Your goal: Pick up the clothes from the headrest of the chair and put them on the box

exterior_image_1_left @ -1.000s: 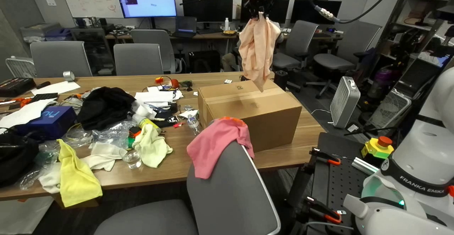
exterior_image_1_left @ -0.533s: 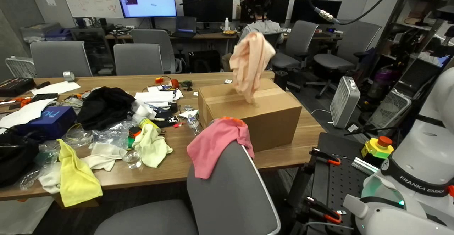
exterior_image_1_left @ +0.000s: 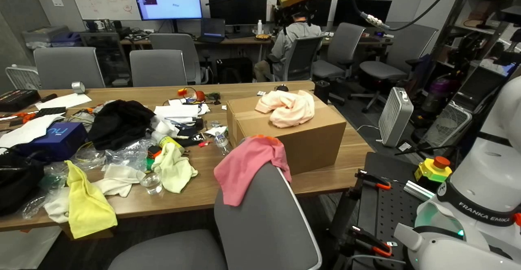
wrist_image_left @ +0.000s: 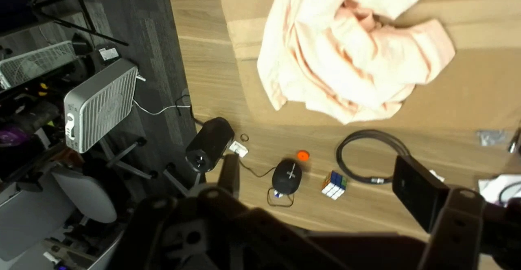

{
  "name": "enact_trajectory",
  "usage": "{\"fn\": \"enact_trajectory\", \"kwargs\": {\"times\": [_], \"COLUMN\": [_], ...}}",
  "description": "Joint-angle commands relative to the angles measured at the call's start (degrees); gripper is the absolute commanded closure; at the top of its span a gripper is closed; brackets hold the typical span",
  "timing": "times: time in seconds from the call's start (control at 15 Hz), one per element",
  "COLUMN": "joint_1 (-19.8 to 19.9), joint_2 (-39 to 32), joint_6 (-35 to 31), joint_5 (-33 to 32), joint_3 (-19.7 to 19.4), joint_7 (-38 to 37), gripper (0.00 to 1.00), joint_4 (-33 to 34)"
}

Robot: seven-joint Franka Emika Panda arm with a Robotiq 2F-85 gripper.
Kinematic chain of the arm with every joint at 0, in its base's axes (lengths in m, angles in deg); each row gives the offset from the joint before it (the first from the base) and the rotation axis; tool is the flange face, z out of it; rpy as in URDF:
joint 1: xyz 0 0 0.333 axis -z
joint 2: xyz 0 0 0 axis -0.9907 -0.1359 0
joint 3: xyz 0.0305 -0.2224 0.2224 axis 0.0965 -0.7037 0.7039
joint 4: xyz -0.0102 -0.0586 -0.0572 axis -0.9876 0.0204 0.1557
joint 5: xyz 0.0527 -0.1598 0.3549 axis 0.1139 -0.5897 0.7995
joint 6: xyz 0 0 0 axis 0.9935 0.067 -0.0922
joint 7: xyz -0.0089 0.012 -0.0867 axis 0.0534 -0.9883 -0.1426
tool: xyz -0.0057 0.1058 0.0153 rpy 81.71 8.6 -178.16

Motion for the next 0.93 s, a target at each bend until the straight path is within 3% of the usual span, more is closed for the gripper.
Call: {"fn": "enact_trajectory", "kwargs": {"times": [0.0,0.33,0.67,0.87], "joint_1": [-4.4,-11.2,-16.8,-19.0], "joint_2": [3.6,6.0,7.8,8.7], "joint_6": [1.3,2.8,4.7,2.4], "joint_5": [0.1,2.8,7.7,10.6], "joint_3": [3.4,10.5,16.9,19.6], "joint_7": [1.6,2.9,8.8,14.2], "gripper": [0.00,0.00,0.00,0.00], "joint_4": [-10.1,-21.2,-27.1,-30.2]}}
